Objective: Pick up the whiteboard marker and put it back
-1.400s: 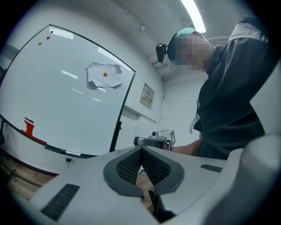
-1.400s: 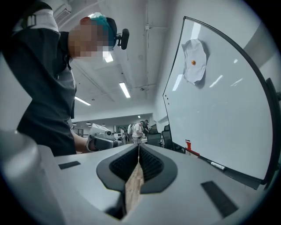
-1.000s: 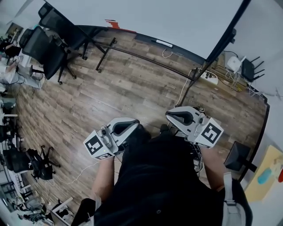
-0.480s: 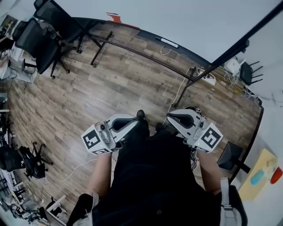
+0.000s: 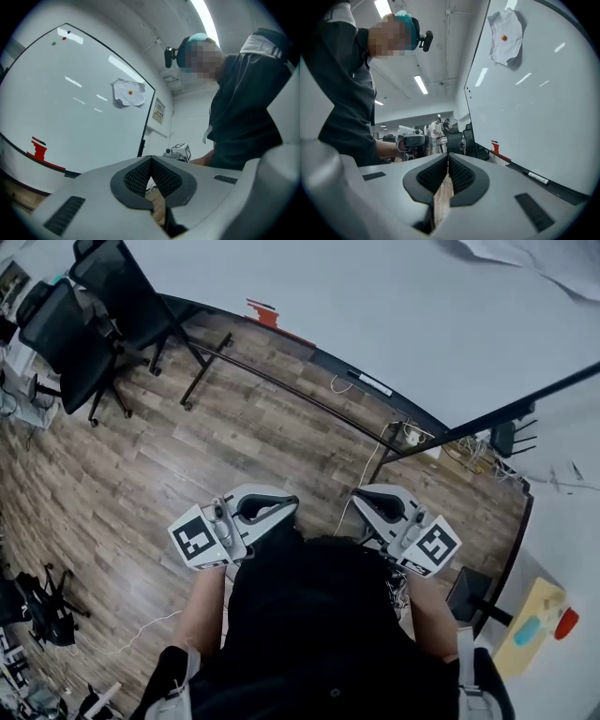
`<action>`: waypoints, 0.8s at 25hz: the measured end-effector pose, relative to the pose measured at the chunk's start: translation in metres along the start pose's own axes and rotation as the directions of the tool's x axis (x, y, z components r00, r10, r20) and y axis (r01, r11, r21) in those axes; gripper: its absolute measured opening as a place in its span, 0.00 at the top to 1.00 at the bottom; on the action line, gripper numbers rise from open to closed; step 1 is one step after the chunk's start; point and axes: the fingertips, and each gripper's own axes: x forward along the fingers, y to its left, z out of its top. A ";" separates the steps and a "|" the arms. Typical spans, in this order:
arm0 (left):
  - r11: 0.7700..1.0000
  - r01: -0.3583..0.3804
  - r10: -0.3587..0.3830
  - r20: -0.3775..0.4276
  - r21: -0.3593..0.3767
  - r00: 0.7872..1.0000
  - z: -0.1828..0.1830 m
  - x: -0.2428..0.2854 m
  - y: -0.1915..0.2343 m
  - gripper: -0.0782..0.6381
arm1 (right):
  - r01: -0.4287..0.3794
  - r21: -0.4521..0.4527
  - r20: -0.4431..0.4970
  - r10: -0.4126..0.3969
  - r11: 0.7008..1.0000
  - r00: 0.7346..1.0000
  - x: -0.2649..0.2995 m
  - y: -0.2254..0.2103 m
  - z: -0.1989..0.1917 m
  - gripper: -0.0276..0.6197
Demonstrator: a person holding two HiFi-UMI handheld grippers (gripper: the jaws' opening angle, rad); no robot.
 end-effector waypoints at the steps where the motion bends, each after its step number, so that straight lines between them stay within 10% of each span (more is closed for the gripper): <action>1: 1.000 0.015 -0.015 -0.021 0.015 1.000 -0.002 -0.002 0.006 0.87 | 0.015 -0.003 -0.013 -0.015 1.000 1.000 0.006 -0.002 0.002 0.93; 12: 0.980 0.184 -0.187 -0.031 -0.080 0.982 -0.033 0.032 0.050 0.87 | 0.083 0.052 -0.099 -0.077 0.995 0.992 0.016 -0.023 -0.012 0.93; 20: 0.983 0.156 -0.165 -0.097 -0.093 0.982 -0.035 0.090 0.116 0.87 | 0.080 0.026 -0.013 -0.080 0.996 0.997 0.025 -0.097 0.011 0.93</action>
